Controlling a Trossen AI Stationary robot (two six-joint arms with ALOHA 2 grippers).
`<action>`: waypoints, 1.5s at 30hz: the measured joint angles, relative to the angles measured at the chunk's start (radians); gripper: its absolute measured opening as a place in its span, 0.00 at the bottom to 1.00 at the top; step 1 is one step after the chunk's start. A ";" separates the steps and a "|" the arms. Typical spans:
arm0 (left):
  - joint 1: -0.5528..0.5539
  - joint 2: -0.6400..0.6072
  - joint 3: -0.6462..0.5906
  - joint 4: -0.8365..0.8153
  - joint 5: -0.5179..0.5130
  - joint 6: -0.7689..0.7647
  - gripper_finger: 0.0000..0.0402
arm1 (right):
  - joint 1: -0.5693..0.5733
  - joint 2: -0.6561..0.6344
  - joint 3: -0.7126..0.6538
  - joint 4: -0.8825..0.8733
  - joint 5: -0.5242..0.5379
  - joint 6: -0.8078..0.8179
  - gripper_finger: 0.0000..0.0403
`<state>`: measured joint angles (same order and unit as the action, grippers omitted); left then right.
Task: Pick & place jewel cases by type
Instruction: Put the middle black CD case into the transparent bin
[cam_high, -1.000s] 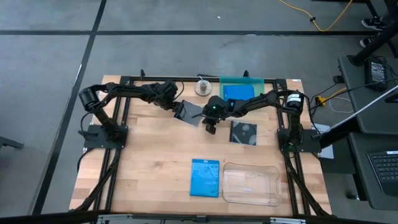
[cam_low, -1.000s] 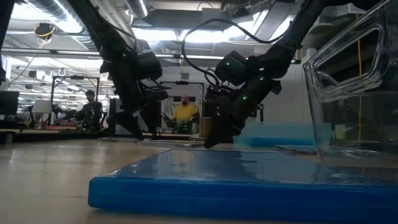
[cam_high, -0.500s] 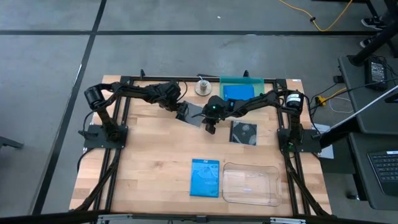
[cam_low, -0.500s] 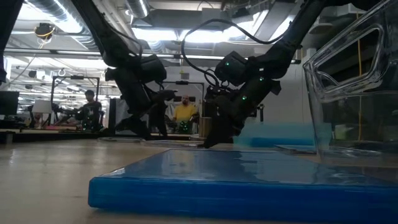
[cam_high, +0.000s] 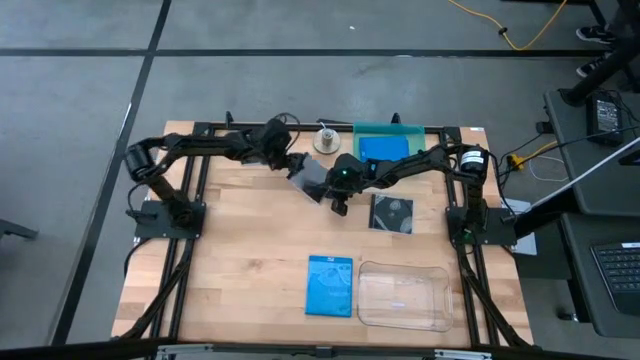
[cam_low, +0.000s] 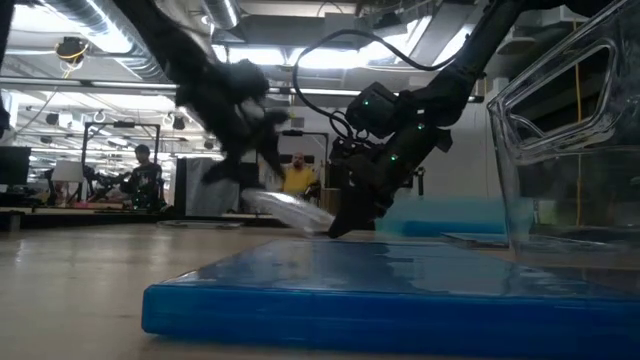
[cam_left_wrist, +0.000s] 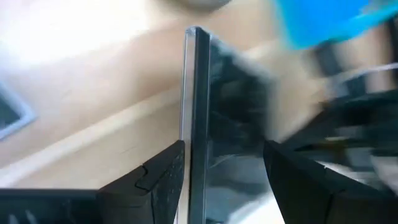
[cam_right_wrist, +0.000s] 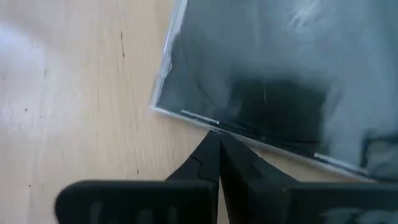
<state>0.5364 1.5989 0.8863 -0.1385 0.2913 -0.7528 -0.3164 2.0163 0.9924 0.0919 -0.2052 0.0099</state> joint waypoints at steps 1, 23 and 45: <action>-0.003 -0.026 0.002 -0.003 0.006 0.000 0.52 | 0.000 0.000 0.000 0.001 0.000 -0.007 0.02; -0.065 -0.069 0.005 0.080 0.038 -0.163 0.52 | -0.001 0.000 -0.002 0.010 -0.007 -0.022 0.02; -0.138 0.025 -0.003 0.111 0.090 -0.190 0.52 | 0.016 0.002 -0.001 0.014 -0.007 -0.018 0.02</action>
<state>0.3988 1.6241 0.8829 -0.0279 0.3814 -0.9429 -0.3001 2.0178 0.9913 0.1059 -0.2121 -0.0086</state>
